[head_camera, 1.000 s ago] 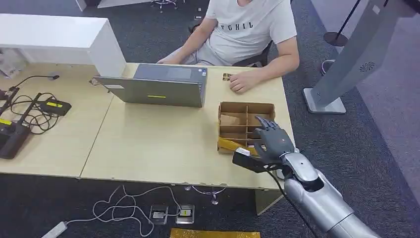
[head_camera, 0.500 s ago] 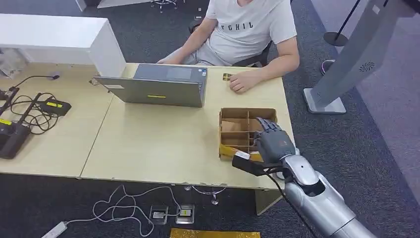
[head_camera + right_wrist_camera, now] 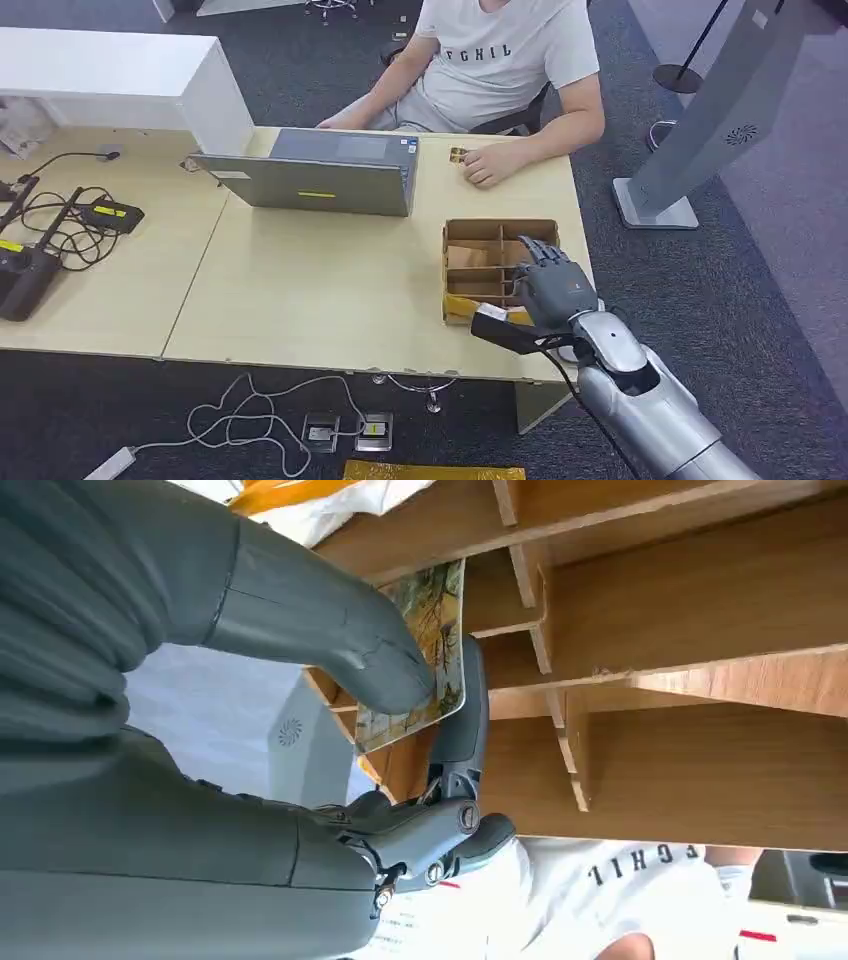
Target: Pass the card to the sensor for recognition and then transmit it.
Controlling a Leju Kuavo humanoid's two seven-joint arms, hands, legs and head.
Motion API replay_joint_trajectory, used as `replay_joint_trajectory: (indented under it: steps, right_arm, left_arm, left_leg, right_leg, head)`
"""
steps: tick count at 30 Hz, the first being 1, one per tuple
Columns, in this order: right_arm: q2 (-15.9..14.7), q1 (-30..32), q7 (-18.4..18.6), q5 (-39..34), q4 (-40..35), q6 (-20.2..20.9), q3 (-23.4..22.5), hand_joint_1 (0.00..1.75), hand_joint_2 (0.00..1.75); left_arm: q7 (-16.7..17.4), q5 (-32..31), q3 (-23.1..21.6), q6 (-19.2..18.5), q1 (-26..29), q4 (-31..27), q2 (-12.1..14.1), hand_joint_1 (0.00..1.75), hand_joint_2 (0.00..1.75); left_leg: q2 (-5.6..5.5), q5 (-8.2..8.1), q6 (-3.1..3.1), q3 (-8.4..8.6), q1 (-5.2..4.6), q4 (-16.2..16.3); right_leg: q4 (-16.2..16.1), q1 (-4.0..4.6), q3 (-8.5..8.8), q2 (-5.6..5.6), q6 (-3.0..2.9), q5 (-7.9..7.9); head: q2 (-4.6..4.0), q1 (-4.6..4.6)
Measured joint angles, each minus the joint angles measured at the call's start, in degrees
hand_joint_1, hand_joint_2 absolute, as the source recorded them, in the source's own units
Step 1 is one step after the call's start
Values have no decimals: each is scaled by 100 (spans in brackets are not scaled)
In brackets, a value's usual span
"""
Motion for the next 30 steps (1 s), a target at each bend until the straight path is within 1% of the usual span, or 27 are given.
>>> replay_joint_trajectory:
  steps: [3,7,14,18,21,24,30]
  right_arm:
    - [0,0,-20,6,0,-41,-4,175,175]
    - [0,-43,-134,116,-74,-416,-53,175,175]
    - [9,-701,-398,190,-505,-879,-381,175,175]
    - [35,-947,-455,253,-647,-1086,-607,175,175]
    - [66,-1014,-481,306,-721,-1215,-774,175,175]
    - [76,-1020,-514,337,-747,-1261,-861,175,175]
    - [136,-1021,-641,417,-737,-1497,-1021,175,175]
  left_arm:
    - [0,2,0,0,0,0,0,0,0]
    - [0,2,0,2,0,0,0,0,0]
    - [-68,-20,-2,-13,-2,0,0,0,0]
    - [-120,-90,-20,-76,-2,0,0,0,0]
    - [-144,-125,-28,-116,-2,0,0,0,0]
    - [-155,-135,-55,-125,-2,0,0,0,0]
    - [-201,-144,-83,-149,-2,0,0,0,0]
  left_leg:
    - [0,0,0,0,0,0]
    - [0,0,0,-2,0,0]
    - [2,2,-1,1,0,1]
    - [1,2,-2,-1,0,0]
    - [1,1,-1,-1,0,1]
    - [1,1,-1,-1,0,0]
    - [1,1,-1,-1,1,0]
  right_leg:
    - [0,0,0,0,0,0]
    - [1,0,0,0,0,0]
    - [1,0,1,1,0,1]
    - [1,0,1,-1,0,1]
    - [1,0,1,-1,0,0]
    - [1,0,0,0,0,0]
    - [1,1,1,0,0,0]
  head:
    - [0,0]
    - [0,0]
    - [0,0]
    - [0,0]
    - [2,0]
    - [0,0]
    - [0,0]
